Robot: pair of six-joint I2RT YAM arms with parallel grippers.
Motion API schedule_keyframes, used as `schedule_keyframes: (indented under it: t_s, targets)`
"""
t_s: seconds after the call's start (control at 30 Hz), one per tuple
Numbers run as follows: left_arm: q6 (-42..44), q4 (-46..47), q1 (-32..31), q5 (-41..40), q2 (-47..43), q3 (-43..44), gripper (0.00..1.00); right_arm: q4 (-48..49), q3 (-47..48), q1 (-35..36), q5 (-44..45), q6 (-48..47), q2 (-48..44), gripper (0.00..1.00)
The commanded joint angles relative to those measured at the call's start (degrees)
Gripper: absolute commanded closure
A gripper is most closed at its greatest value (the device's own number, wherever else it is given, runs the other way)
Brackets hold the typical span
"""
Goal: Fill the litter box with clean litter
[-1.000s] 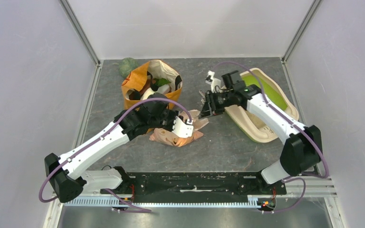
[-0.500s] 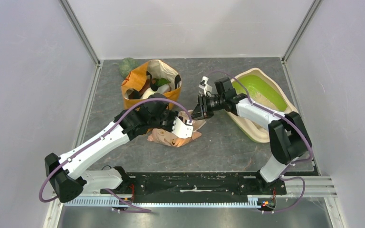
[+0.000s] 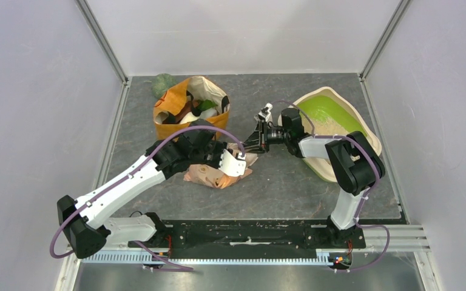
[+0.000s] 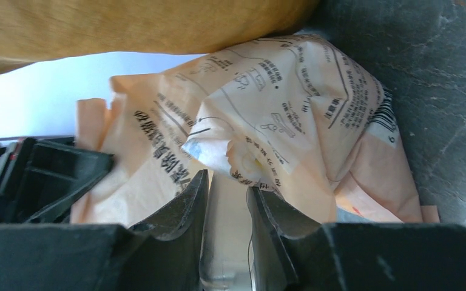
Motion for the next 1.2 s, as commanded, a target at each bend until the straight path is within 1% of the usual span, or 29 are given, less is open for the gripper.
schedule_keyframes:
  t_s: [0.0,0.13,0.23,0.27,0.33,0.37,0.4,0.43,0.47,0.5,0.53,0.57,0.6,0.63,0.67,0.7,0.73,0.77,0.8,0.83,0.87,0.93,0.97,1.0,1.03,1.07,1.1,1.13,1.17]
  targets:
    - [0.59,3.26,-1.18,3.66,0.12,1.53,0.98,13.43,-0.73,-1.03,-4.72,7.94,-3.25,1.00]
    - [0.65,3.27,-1.54,3.35,0.36,2.10,0.98,10.95,-2.62,-0.98,-5.50,6.14,-6.19,1.00]
    - [0.55,3.06,-2.01,2.95,0.53,2.44,0.98,11.08,-1.50,0.67,-3.61,5.11,-3.67,1.00]
    - [0.51,3.07,-2.11,2.82,0.59,2.42,0.98,12.85,-0.47,1.18,-3.29,6.17,-2.19,1.00]
    - [0.74,3.07,-2.24,2.56,0.73,2.16,0.98,20.33,0.24,0.52,-5.02,12.92,0.37,1.00]
    - [0.84,3.10,-2.24,2.38,0.72,2.03,0.98,23.56,-0.63,-1.17,-6.56,16.51,-0.03,1.00]
    - [0.90,3.11,-2.26,2.37,0.72,2.02,0.98,23.12,-1.74,-2.92,-7.62,17.30,-1.94,1.00]
    - [0.67,3.13,-2.29,2.44,0.67,2.10,0.98,19.41,-3.31,-5.47,-8.74,15.61,-4.01,1.00]
    - [0.39,3.18,-2.32,2.54,0.66,2.14,0.98,13.53,-4.26,-7.31,-9.58,12.52,-6.57,1.00]
    - [-0.04,3.31,-2.33,2.70,0.71,2.11,0.98,6.17,-4.24,-7.95,-9.60,5.51,-8.73,1.00]
    - [-0.22,3.36,-2.46,2.72,0.64,2.11,0.98,-4.86,-3.21,-7.63,-8.23,-1.60,-10.92,1.00]
    - [-0.34,3.40,-2.57,2.68,0.63,1.96,0.98,-12.08,-2.08,-6.41,-6.43,-7.65,-12.03,1.00]
    - [-0.39,3.54,-2.63,2.57,0.70,1.65,0.98,-11.95,-1.57,-4.44,-5.53,-8.17,-11.80,1.00]
    - [-0.32,3.60,-2.76,2.40,0.69,1.51,0.98,-8.30,-1.86,-2.91,-5.43,-5.07,-10.86,1.00]
    - [-0.04,3.55,-2.75,2.33,0.63,1.39,0.98,-2.99,-3.13,-2.45,-5.54,-0.24,-10.33,1.00]
    - [0.27,3.54,-2.77,2.14,0.59,1.32,0.98,1.11,-4.48,-2.95,-5.94,2.32,-10.60,1.00]
    - [0.35,3.53,-2.84,1.95,0.50,1.47,0.98,-2.28,-4.49,-4.26,-6.82,0.13,-11.80,1.00]
    - [0.36,3.53,-2.78,1.78,0.38,1.55,0.98,-10.28,-3.92,-6.10,-7.08,-4.24,-13.02,1.00]
    - [0.37,3.44,-2.78,1.66,0.20,1.67,0.98,-15.41,-3.46,-7.05,-7.09,-9.02,-13.76,1.00]
    - [0.33,3.36,-2.78,1.67,0.06,1.67,0.98,-16.63,-3.26,-7.05,-6.89,-10.32,-13.68,1.00]
    - [0.34,3.40,-2.78,1.75,0.02,1.59,0.98,-12.71,-4.19,-6.28,-6.65,-7.46,-12.96,1.00]
    - [0.52,3.40,-2.80,1.50,0.17,1.25,0.98,2.81,-6.28,-5.50,-8.52,4.25,-10.84,1.00]
    - [0.47,3.33,-2.76,1.26,0.25,1.23,0.98,4.25,-6.37,-6.24,-9.57,6.05,-11.17,1.00]
    - [0.37,3.35,-2.81,1.07,0.28,1.38,0.98,1.63,-6.38,-7.66,-10.49,4.48,-12.16,1.00]
    - [0.06,3.36,-2.81,1.06,0.08,1.49,0.98,-4.85,-6.30,-8.56,-10.81,0.87,-13.82,1.00]
    - [-0.15,3.36,-2.81,1.14,-0.06,1.47,0.98,-11.57,-5.62,-8.98,-10.94,-5.58,-15.17,1.00]
    - [-0.13,3.35,-2.88,1.14,-0.31,1.21,0.98,-17.93,-4.98,-8.95,-10.96,-9.64,-16.42,1.00]
    - [0.00,3.48,-2.85,1.14,-0.46,0.94,0.98,-20.31,-4.92,-9.07,-11.00,-11.73,-17.26,1.00]
    - [0.19,3.45,-2.85,1.01,-0.51,0.67,0.98,-20.73,-5.51,-9.69,-11.26,-11.90,-18.10,1.00]
